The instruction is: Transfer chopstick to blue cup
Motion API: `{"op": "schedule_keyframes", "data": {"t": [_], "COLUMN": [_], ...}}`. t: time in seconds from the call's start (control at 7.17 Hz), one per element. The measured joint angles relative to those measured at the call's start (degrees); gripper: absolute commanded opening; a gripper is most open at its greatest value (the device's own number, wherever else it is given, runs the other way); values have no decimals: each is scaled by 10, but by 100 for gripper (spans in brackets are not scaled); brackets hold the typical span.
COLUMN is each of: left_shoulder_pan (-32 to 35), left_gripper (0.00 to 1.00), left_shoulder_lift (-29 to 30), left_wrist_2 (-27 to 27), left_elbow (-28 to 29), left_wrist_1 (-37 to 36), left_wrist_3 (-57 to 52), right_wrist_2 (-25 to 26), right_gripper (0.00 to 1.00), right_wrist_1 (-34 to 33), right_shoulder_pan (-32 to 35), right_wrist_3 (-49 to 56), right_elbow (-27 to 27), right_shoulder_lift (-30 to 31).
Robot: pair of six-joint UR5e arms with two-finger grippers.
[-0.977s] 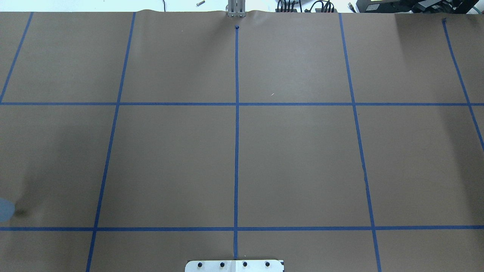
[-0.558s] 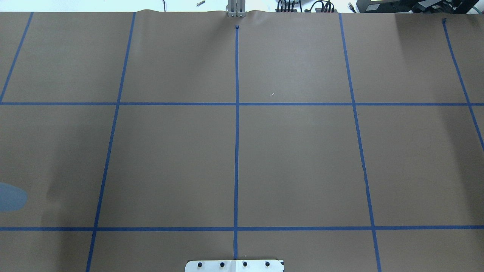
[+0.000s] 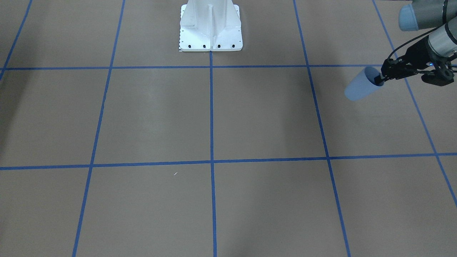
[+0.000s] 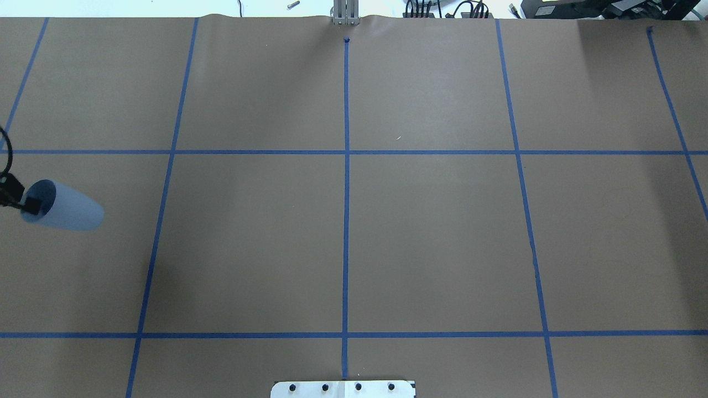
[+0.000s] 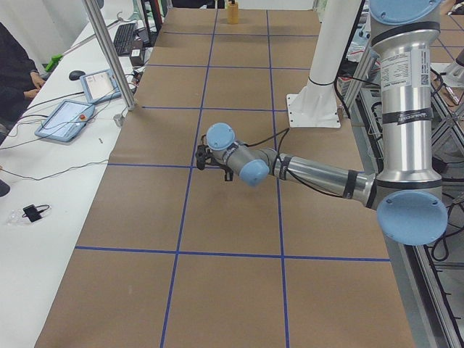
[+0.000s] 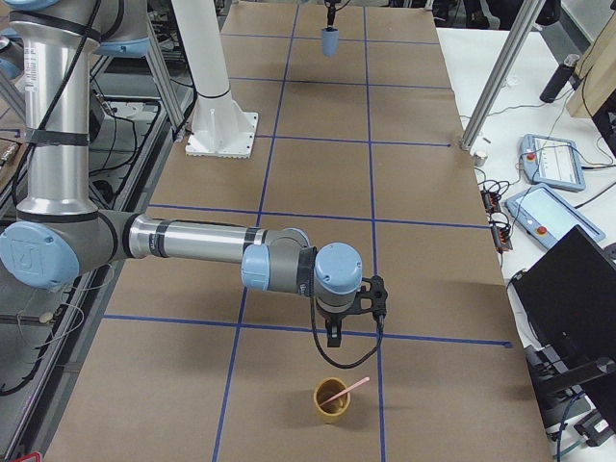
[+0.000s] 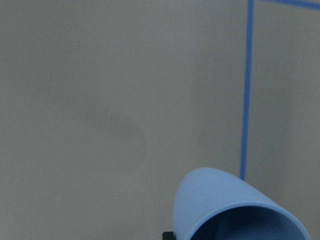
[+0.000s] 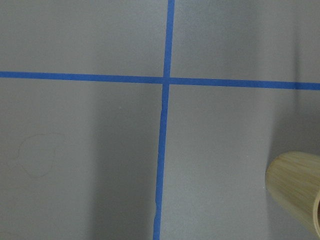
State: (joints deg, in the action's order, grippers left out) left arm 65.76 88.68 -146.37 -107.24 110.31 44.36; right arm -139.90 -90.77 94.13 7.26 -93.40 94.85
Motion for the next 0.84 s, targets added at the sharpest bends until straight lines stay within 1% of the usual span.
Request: {"op": "schedule_keyframes", "data": {"t": [0.14, 0.28, 0.42, 0.56, 0.84], "left_shoulder_pan": [7, 8, 3, -16, -69], "left_gripper": [0, 0, 0, 0, 0], "left_shoulder_lift": [83, 171, 248, 313, 407], "left_wrist_2": [2, 12, 32, 56, 103], "left_elbow": [6, 25, 57, 91, 150], "left_wrist_1": [-89, -161, -203, -221, -228], "left_wrist_3": [1, 7, 27, 63, 140], "right_wrist_2": [0, 0, -1, -1, 0], "right_gripper": [100, 100, 100, 100, 100], "right_wrist_1": [0, 0, 0, 0, 1], "right_shoulder_pan": [0, 0, 0, 0, 0], "right_wrist_3": [0, 0, 1, 2, 6], "right_elbow": [0, 1, 3, 4, 4], "right_shoulder_lift": [1, 1, 2, 3, 4]}}
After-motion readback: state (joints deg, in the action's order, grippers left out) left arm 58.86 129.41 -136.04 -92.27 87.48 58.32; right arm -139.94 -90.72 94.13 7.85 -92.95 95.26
